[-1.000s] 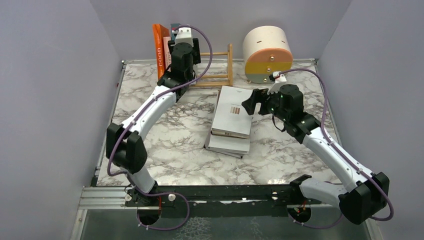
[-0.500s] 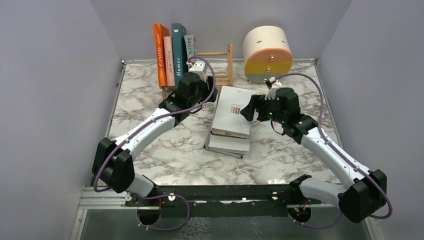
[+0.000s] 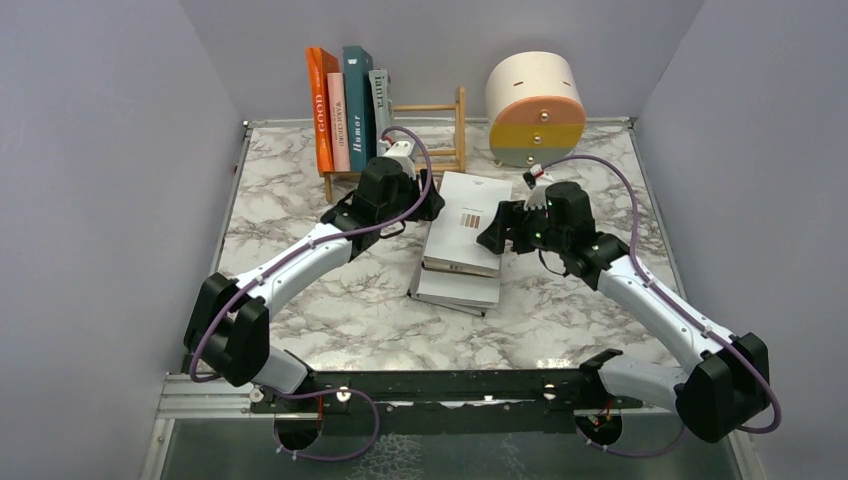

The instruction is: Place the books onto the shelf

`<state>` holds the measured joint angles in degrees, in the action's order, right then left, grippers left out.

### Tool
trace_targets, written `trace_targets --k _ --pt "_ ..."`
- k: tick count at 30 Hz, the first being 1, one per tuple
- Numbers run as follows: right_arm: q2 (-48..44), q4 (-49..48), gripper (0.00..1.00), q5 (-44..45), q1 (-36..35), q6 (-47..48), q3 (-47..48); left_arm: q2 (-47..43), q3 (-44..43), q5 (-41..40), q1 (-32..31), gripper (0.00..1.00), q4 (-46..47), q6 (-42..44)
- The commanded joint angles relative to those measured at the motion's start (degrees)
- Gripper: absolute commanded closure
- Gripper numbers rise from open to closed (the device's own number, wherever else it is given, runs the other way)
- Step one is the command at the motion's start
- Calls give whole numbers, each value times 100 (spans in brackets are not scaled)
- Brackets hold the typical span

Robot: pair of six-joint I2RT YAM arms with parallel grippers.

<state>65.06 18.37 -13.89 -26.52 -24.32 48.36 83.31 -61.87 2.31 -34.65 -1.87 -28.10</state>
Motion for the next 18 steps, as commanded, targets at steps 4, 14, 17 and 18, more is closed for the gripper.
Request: trace_targets --k 4,14,17,18 --pt "118 -261 27 -334 -17 20 0 114 53 627 -41 48 177 -197" --pt "174 -325 29 -325 -19 71 19 192 519 1449 336 46 742 -618" --pt "189 -334 29 -303 -19 101 31 191 689 1786 508 46 1028 -765" --pt "191 -339 29 -305 -17 110 33 190 735 1850 550 46 1078 -797"
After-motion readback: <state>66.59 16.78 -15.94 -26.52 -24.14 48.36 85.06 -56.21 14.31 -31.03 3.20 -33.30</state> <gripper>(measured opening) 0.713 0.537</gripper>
